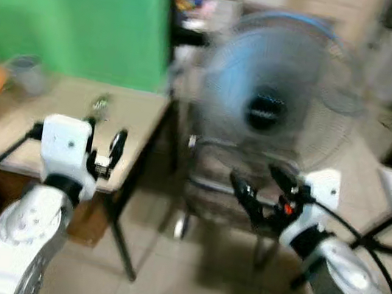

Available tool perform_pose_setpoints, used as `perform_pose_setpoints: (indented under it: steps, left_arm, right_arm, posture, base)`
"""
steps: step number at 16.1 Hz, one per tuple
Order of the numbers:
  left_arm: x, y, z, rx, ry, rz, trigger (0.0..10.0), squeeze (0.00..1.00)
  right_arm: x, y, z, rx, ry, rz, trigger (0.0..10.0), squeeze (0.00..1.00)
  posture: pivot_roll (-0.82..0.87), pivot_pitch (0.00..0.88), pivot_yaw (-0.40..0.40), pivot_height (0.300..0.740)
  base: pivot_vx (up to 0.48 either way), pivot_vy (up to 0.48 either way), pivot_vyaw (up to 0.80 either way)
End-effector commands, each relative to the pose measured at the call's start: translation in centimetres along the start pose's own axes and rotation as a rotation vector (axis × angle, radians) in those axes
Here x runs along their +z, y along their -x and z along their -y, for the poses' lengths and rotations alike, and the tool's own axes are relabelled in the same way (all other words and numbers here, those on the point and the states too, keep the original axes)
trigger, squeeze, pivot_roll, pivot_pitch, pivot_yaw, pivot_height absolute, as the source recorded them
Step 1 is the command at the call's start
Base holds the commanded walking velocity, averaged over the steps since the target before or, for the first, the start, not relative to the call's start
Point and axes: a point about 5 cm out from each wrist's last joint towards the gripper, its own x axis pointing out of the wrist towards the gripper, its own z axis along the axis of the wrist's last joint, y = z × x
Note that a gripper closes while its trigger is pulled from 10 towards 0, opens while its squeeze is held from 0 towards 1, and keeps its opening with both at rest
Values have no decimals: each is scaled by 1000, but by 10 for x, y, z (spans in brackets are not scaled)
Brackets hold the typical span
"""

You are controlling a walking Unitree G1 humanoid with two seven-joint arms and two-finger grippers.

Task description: Setting the table

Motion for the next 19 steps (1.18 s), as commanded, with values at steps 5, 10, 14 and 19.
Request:
perform_pose_setpoints:
  steps: [5,10,14,19]
  left_arm:
    - [3,-4,0,-16,-12,24,10000,0]
    - [0,2,-5,-6,-34,8,10000,0]
    - [-2,5,-5,-24,-44,-15,10000,0]
    - [0,5,-3,-51,-67,-15,10000,0]
  right_arm:
    - [4,-3,2,17,4,10,10000,1000]
    - [-1,-8,3,-57,9,-14,10000,1000]
    - [-5,-8,5,-89,-24,-36,10000,506]
    - [-6,-11,0,-53,7,-52,10000,357]
  posture:
    - [38,0,26,740]
    - [60,0,18,740]
    - [64,0,37,740]
    - [77,0,33,740]
  base:
    - [0,0,800]
    - [291,0,289]
    - [315,0,0]
    - [316,0,0]
